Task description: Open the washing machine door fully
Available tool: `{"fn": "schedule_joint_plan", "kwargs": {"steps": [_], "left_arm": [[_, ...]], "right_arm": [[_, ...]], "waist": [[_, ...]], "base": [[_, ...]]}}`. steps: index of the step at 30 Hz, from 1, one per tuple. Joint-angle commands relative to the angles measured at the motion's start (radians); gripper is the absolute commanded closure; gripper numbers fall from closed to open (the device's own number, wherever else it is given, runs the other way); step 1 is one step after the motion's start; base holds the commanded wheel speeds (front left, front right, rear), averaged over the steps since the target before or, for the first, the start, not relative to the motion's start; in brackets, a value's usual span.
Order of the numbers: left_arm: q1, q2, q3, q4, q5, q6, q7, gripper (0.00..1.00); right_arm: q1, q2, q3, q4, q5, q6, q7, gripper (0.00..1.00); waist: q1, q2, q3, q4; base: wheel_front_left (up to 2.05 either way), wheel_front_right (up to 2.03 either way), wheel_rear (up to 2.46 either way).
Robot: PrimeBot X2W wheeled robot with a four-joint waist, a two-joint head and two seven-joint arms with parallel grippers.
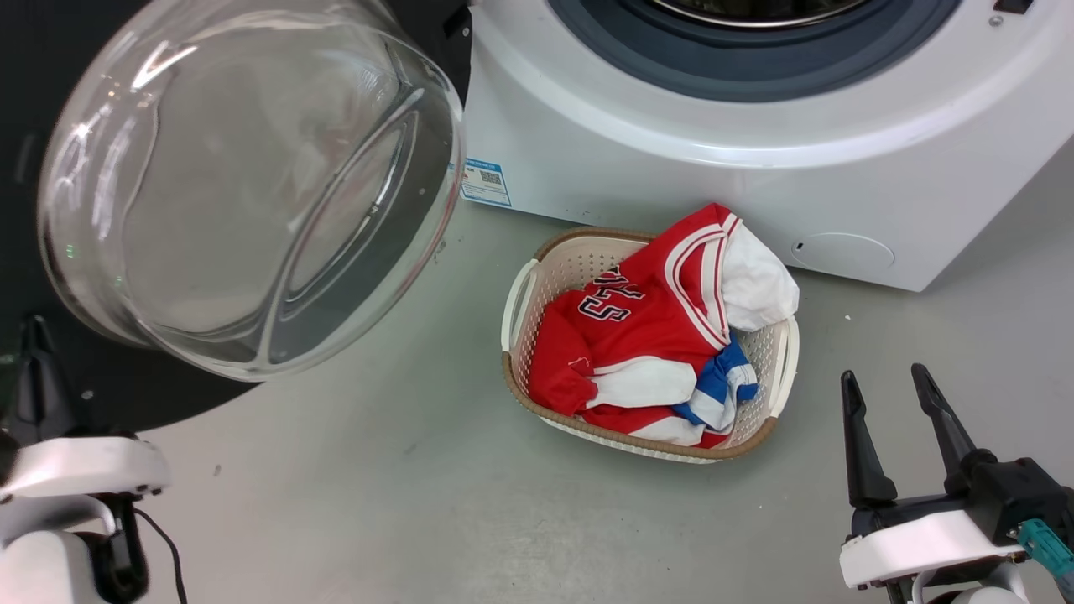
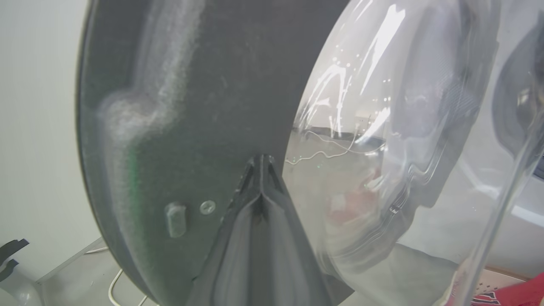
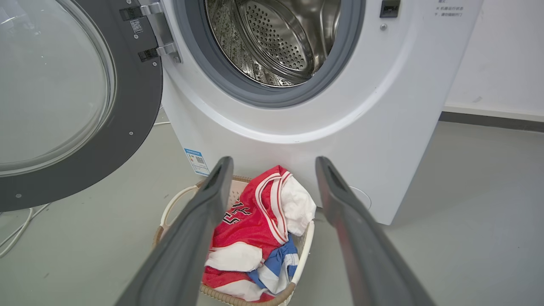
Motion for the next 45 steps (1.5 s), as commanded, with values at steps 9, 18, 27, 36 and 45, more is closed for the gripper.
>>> {"fn": "schedule_joint_plan", "kwargs": {"steps": [9,18,27,36,45], "left_arm": [[-0.111,0.054,0.124,0.121,0.014,-0.04,0.003,1.0],[-0.171,0.092,0.185,0.205,0.043,-0.062,0.003,1.0],[-0.205,0.106,0.21,0.25,0.065,-0.088,0.003,1.0],[-0.135,0.068,0.202,0.202,0.093,-0.107,0.003,1.0],[-0.028,0.011,0.148,0.064,0.136,-0.118,0.003,1.0]], "right_arm": [[-0.035,0.002,-0.002,-0.006,-0.018,0.0,-0.002,0.0],[-0.035,0.002,0.001,-0.011,-0.023,0.0,-0.002,0.0],[-0.036,0.002,-0.004,-0.006,-0.016,0.0,-0.002,0.0],[-0.02,0.002,0.004,-0.003,0.02,0.0,-0.002,0.0],[0.017,0.002,-0.001,-0.032,0.058,0.0,-0.002,0.0]], "waist": [[-0.0001,0.0,0.032,-0.024],[-0.0001,0.0,0.04,-0.04],[-0.0001,0.0,0.033,-0.055],[-0.0001,0.0,-0.032,-0.074],[-0.0001,0.0,-0.128,-0.097]], "base": [[0.0,0.0,0.0],[0.0,0.0,0.0],[0.0,0.0,0.0],[0.0,0.0,0.0],[0.0,0.0,0.0]]}}
